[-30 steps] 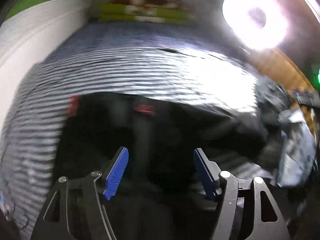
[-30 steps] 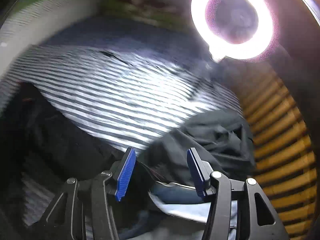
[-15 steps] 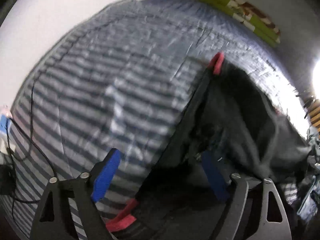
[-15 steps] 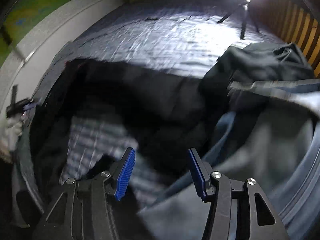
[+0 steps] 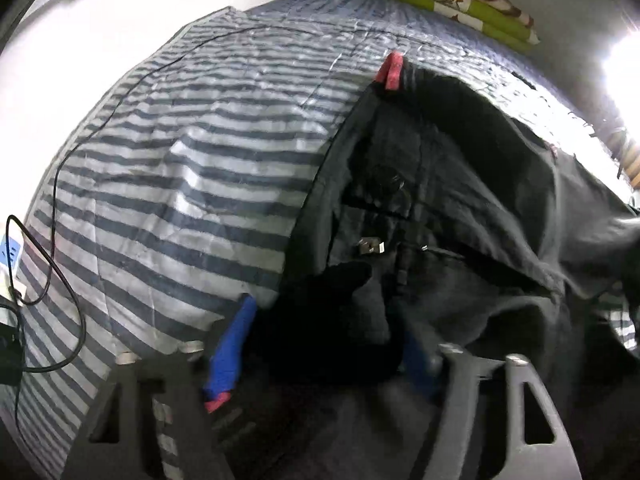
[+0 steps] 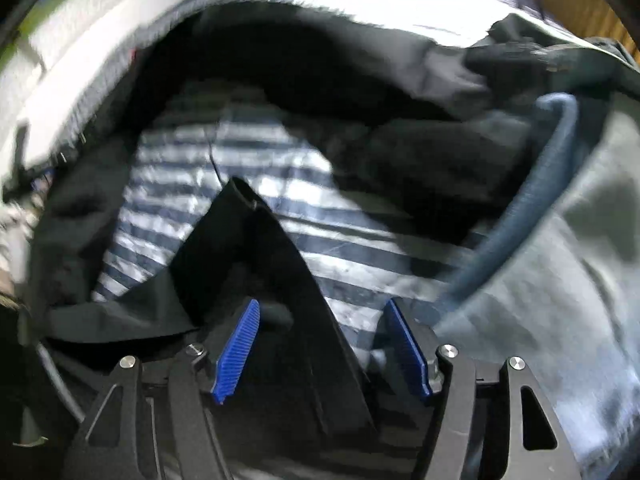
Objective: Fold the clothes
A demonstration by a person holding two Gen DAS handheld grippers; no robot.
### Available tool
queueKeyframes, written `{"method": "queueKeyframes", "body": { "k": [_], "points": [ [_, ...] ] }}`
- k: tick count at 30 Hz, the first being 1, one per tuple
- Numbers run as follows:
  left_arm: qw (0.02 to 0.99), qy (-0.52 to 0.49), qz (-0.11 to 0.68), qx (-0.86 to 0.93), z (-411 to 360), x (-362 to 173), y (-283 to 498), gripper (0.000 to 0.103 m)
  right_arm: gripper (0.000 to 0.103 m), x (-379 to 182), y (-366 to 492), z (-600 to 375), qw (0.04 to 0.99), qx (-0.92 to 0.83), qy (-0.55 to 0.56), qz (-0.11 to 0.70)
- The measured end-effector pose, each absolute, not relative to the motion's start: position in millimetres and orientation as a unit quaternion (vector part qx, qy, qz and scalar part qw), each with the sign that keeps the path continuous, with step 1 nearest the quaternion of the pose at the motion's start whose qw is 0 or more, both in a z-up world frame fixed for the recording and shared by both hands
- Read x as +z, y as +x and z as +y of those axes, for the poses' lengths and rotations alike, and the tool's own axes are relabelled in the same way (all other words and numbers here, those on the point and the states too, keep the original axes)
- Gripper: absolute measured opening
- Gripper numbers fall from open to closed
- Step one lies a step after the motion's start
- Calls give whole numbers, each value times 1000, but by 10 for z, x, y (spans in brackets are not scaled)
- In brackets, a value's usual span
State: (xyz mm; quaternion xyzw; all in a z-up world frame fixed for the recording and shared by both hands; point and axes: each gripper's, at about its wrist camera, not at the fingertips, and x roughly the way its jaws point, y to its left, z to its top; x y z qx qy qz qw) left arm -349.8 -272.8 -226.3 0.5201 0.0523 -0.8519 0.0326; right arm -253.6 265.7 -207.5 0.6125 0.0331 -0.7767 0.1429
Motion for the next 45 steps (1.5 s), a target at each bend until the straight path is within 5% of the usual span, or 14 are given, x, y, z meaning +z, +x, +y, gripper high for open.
{"method": "queueKeyframes", "body": {
  "k": [2, 4, 5, 8, 16, 19, 21, 22, 29, 34, 42, 45],
  "points": [
    [31, 516, 47, -854, -2718, -2255, -3473, 50, 59, -2073, -2497, 2529, 134, -785, 600, 69],
    [27, 515, 50, -855, -2728, -2258, -3480, 45, 29, -2037, -2430, 2453, 141, -788, 595, 77],
    [24, 514, 55, -856, -2738, -2248, -3469, 42, 4, -2009, -2386, 2423, 151, -783, 598, 73],
    [21, 510, 65, -858, -2743, -2257, -3509, 37, 3, -1816, -2241, 2464, 144, -796, 585, 62],
    [13, 501, 78, -862, -2850, -2194, -3400, 33, 3, -600, -1515, 3321, 33, -872, 485, -49],
    [4, 501, 82, -862, -2874, -2155, -3342, 35, 11, -545, -1342, 3629, -46, -859, 509, -30],
    [9, 497, 82, -864, -2907, -2077, -3254, 46, 33, -631, -1328, 3661, -79, -844, 530, 20],
    [9, 495, 86, -865, -2932, -2043, -3210, 49, 34, -652, -1320, 3675, -87, -840, 534, 30],
    [18, 500, 114, -858, -3149, -2045, -2741, 74, 41, -458, -1947, 2852, 60, -858, 509, 33],
    [10, 523, 122, -844, -3195, -2320, -2730, 75, 58, -592, -2595, 1500, 190, -854, 467, 129],
    [-30, 517, 144, -843, -3185, -2332, -2718, 36, 61, -1613, -3146, -91, 293, -771, 528, 202],
    [-34, 509, 152, -846, -3224, -2246, -2653, 30, 61, -1904, -3074, -237, 263, -774, 519, 249]
  ]
}}
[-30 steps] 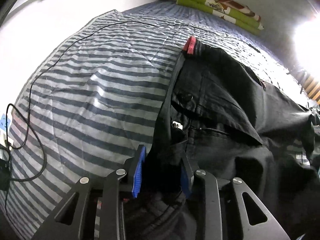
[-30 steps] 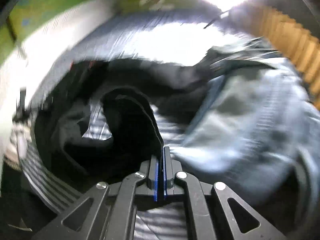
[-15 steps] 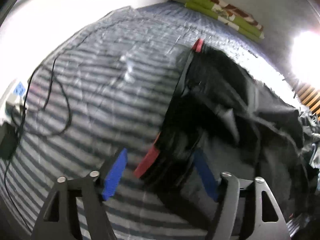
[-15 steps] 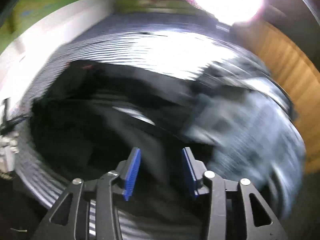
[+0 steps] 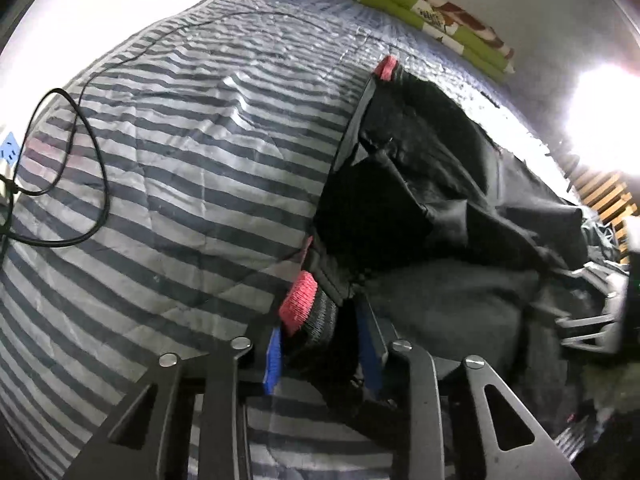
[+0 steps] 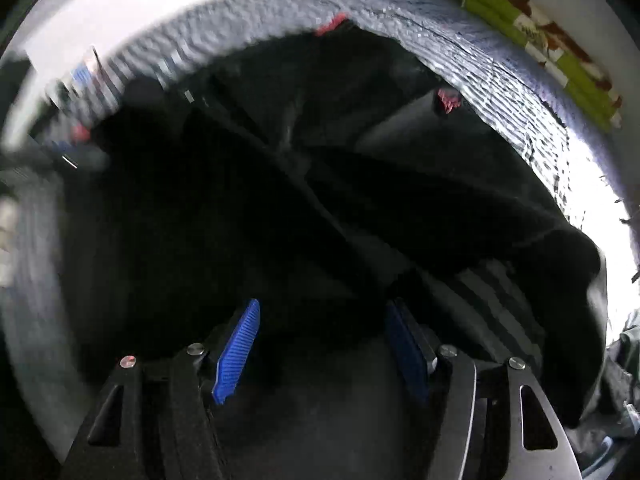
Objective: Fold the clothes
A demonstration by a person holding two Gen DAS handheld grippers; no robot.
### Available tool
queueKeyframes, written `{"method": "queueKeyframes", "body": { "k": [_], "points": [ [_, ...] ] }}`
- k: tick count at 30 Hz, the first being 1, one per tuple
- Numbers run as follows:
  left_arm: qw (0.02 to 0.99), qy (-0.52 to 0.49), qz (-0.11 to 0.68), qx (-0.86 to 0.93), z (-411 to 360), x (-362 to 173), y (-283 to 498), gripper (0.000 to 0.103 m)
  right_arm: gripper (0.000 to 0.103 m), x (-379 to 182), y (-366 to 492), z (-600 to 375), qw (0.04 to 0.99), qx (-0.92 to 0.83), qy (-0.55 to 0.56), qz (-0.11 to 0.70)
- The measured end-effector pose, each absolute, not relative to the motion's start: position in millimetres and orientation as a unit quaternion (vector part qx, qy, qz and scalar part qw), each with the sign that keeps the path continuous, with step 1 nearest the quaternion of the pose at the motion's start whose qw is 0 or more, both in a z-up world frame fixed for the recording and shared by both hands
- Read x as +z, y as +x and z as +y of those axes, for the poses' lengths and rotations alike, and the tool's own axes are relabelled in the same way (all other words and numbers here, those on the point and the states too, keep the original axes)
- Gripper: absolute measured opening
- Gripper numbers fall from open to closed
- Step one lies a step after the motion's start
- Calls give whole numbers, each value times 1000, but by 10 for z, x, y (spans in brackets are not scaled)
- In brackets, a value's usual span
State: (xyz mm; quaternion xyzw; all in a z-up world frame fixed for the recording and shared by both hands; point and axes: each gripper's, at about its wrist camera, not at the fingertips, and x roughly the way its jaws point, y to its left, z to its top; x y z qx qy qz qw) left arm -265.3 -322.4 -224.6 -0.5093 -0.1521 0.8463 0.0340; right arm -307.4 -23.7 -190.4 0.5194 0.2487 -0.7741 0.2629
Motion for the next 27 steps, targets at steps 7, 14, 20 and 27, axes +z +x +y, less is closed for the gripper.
{"method": "queueKeyframes", "body": {
  "k": [7, 14, 20, 27],
  "points": [
    [40, -484, -199, 851, -3263, -1846, -2202, 23, 0, -1876, -2842, -105, 284, -752, 553, 220],
    [1, -530, -133, 838, -3286, -1861, -1613, 33, 9, -1532, -2359, 121, 346, -721, 542, 260],
    [35, -469, -222, 854, -3465, -1582, -2078, 45, 44, -1165, -2600, -208, 372, -761, 493, 200],
    [62, -508, -257, 820, -3309, -2078, -2682, 44, 44, -1212, -3122, -1098, 389, -766, 480, 177]
  ]
}}
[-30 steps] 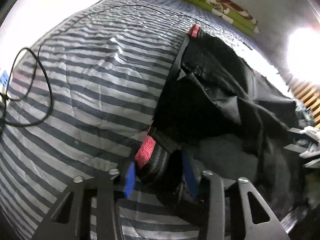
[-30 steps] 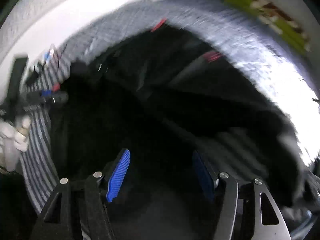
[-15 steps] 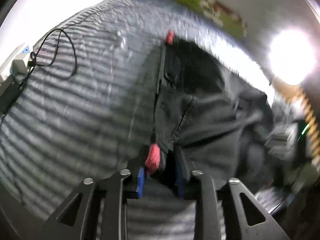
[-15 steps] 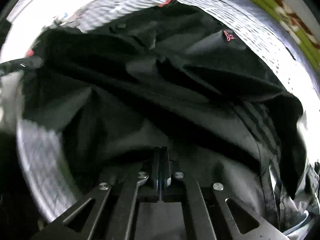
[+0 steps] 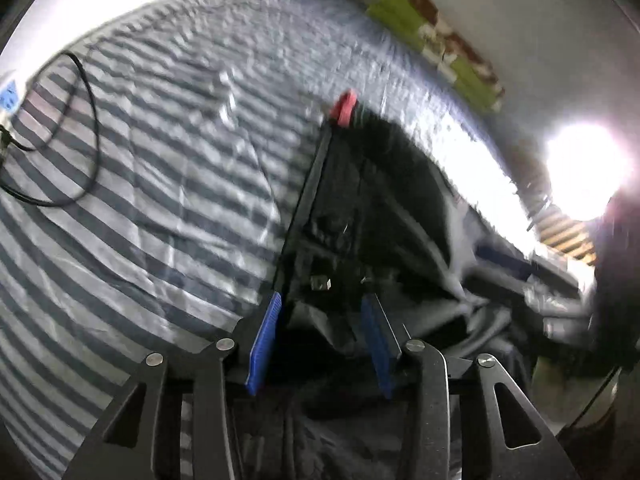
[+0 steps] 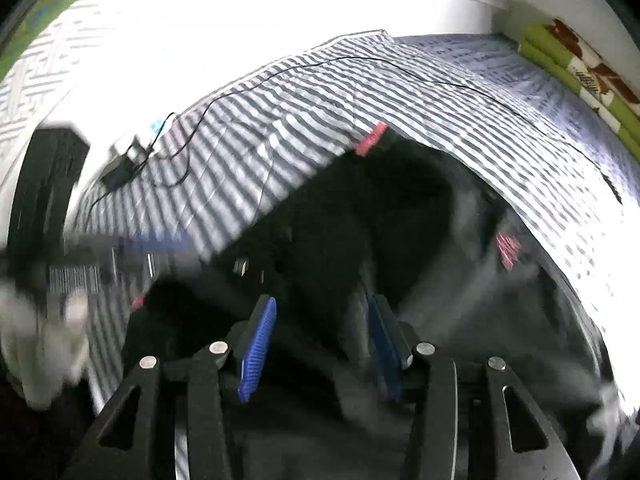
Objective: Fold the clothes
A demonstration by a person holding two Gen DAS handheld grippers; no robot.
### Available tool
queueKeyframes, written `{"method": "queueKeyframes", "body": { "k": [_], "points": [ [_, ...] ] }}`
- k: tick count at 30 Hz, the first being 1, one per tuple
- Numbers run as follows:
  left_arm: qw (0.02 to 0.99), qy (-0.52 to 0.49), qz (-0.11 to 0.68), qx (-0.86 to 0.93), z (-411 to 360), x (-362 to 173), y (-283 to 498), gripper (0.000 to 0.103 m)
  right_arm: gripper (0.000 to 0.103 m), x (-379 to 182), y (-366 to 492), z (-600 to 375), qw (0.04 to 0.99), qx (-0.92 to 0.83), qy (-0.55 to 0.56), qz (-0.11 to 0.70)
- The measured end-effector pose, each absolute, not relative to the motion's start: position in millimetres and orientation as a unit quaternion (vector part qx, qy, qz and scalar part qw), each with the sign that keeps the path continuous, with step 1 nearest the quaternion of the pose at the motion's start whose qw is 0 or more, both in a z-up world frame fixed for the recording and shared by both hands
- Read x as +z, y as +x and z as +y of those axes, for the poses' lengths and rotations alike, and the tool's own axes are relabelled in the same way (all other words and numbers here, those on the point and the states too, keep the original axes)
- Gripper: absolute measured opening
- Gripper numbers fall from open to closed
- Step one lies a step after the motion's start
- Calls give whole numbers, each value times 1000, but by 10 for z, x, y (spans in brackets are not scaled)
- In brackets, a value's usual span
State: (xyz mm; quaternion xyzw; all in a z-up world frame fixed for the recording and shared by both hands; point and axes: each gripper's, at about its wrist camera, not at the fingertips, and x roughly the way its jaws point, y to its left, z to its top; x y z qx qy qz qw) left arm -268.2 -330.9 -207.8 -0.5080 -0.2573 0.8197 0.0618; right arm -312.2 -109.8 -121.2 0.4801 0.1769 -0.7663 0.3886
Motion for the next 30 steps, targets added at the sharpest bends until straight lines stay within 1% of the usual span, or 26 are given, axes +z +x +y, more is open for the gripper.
{"method": "queueKeyframes", "body": {
  "k": [3, 5, 6, 7, 9, 10, 11, 12, 15, 18, 22, 24, 25, 26, 28, 30],
  "points": [
    [71, -518, -235, 820, -3230, -2165, -2703, 44, 44, -1465, -3312, -1414, 391, -749, 494, 204],
    [65, -524, -213, 822, -3202, -2213, -2681, 43, 45, -1646, -3322, -1577, 392, -733, 499, 244],
    [63, -527, -209, 822, -3208, -2236, -2674, 39, 46, -1701, -3315, -1603, 393, -727, 500, 257],
    [61, -528, -207, 821, -3226, -2265, -2667, 37, 47, -1754, -3301, -1618, 393, -724, 498, 270],
    [61, -525, -218, 820, -3272, -2302, -2670, 29, 60, -1818, -3266, -1634, 389, -727, 481, 296],
    [63, -523, -221, 821, -3295, -2313, -2681, 27, 62, -1845, -3272, -1658, 386, -733, 470, 305],
    [66, -522, -219, 821, -3292, -2314, -2688, 23, 62, -1864, -3285, -1672, 385, -735, 467, 307],
    [66, -523, -218, 821, -3286, -2326, -2689, 19, 62, -1880, -3301, -1688, 385, -735, 468, 305],
    [70, -523, -199, 825, -3222, -2350, -2673, 11, 62, -1926, -3339, -1733, 388, -734, 470, 300],
    [71, -522, -189, 829, -3181, -2354, -2683, 8, 62, -1886, -3372, -1703, 398, -734, 472, 283],
    [69, -520, -185, 831, -3162, -2350, -2667, 8, 62, -1873, -3519, -1723, 403, -735, 500, 216],
    [68, -519, -187, 831, -3164, -2334, -2616, 8, 61, -1879, -3533, -1774, 406, -735, 501, 207],
    [68, -519, -185, 832, -3162, -2330, -2612, 8, 60, -1888, -3520, -1819, 407, -735, 499, 211],
    [67, -518, -183, 833, -3157, -2325, -2607, 8, 51, -1906, -3492, -1878, 404, -736, 495, 224],
    [62, -517, -174, 836, -3134, -2319, -2621, 8, 44, -1932, -3423, -1970, 400, -736, 482, 257],
    [58, -514, -167, 839, -3120, -2308, -2642, 7, 16, -1912, -3404, -1979, 408, -732, 481, 258]
  ]
}}
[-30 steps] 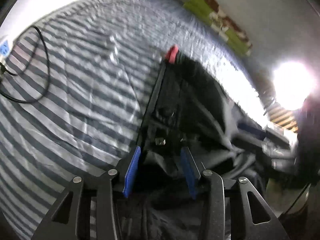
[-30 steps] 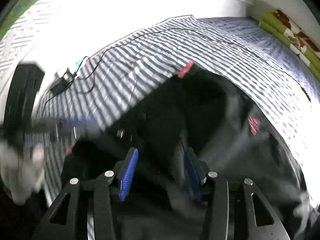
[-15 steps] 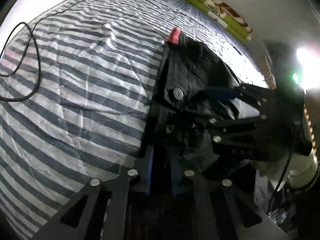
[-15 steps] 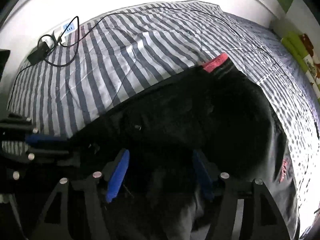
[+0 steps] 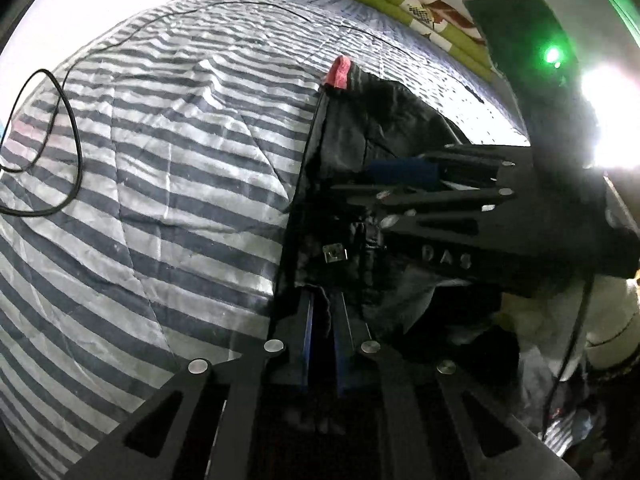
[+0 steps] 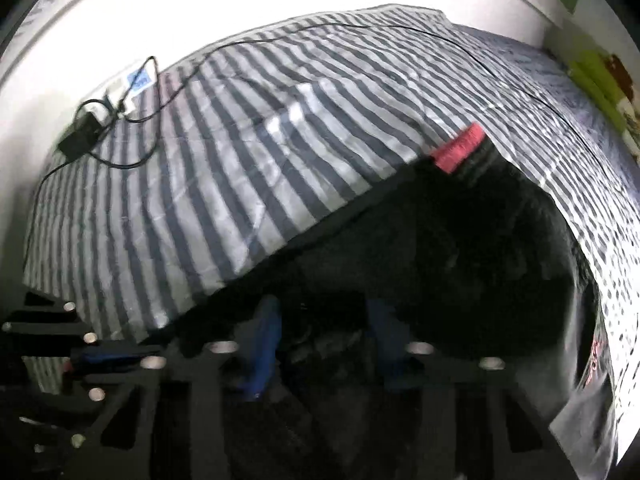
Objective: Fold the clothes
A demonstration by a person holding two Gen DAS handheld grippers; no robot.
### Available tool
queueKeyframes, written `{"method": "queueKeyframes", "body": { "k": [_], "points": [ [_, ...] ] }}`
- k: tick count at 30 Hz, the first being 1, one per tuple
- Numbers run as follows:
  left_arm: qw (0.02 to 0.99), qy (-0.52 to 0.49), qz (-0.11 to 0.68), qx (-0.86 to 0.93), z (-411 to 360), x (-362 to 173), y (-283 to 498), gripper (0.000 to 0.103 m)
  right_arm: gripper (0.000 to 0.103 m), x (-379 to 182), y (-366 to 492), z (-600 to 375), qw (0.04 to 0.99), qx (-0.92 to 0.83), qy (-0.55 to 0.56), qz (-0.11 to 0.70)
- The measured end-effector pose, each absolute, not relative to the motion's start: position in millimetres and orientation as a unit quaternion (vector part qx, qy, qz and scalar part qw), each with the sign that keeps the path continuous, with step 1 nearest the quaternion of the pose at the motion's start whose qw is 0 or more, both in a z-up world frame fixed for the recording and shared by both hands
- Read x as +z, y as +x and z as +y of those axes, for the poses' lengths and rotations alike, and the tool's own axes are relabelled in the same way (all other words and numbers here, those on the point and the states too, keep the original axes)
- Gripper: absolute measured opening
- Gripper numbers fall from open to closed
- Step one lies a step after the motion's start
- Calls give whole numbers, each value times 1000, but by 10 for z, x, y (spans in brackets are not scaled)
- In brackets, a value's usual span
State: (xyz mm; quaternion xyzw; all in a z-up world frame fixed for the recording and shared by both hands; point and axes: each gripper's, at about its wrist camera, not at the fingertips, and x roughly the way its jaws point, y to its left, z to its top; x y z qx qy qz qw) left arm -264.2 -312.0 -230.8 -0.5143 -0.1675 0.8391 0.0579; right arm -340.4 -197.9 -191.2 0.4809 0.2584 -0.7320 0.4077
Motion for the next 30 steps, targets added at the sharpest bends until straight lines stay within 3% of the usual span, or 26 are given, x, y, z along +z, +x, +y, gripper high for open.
{"method": "queueKeyframes", "body": {
  "k": [8, 15, 24, 30],
  "points": [
    [39, -482, -140, 864, -3091, -2116, -2719, 7, 14, -1702, -3704, -1652, 416, -735, 516, 143],
    [20, -496, -122, 859, -3023, -2275, -2927, 7, 14, -1435, -3868, -1457, 456, -716, 527, 39],
    [1, -494, -120, 861, -3056, -2252, -2980, 11, 18, -1826, -3824, -1822, 468, -656, 588, 71],
    [44, -469, -158, 868, -3205, -1948, -2777, 13, 19, -1586, -3920, -1471, 465, -691, 553, 34]
  ]
}}
